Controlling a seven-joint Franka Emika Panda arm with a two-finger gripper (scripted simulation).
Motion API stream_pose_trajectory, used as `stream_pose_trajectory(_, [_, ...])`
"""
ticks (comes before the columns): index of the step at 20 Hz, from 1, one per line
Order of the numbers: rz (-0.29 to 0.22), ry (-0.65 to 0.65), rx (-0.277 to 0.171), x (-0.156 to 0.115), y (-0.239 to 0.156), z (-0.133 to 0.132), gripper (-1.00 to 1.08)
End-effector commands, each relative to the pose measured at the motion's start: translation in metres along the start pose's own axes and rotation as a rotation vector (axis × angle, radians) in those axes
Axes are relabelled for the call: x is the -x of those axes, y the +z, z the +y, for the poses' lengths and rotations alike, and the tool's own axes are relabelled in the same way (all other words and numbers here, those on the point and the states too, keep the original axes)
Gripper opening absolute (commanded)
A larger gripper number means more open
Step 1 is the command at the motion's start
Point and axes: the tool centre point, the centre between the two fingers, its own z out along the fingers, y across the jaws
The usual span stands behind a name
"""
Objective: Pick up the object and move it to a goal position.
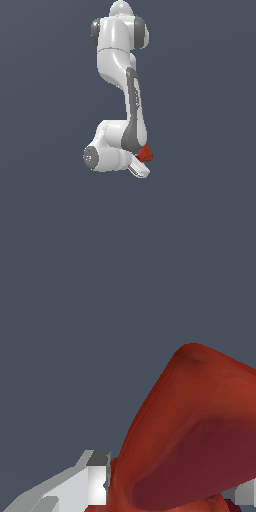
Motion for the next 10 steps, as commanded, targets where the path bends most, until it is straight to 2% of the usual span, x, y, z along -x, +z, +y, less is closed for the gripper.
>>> stream_pose_trajectory(1, [0.0,0.0,0.0,0.001,-0.001,0.0,-1.0])
stream_pose_trajectory(10, [0.0,0.0,0.0,0.025,-0.026,-0.005,-1.0])
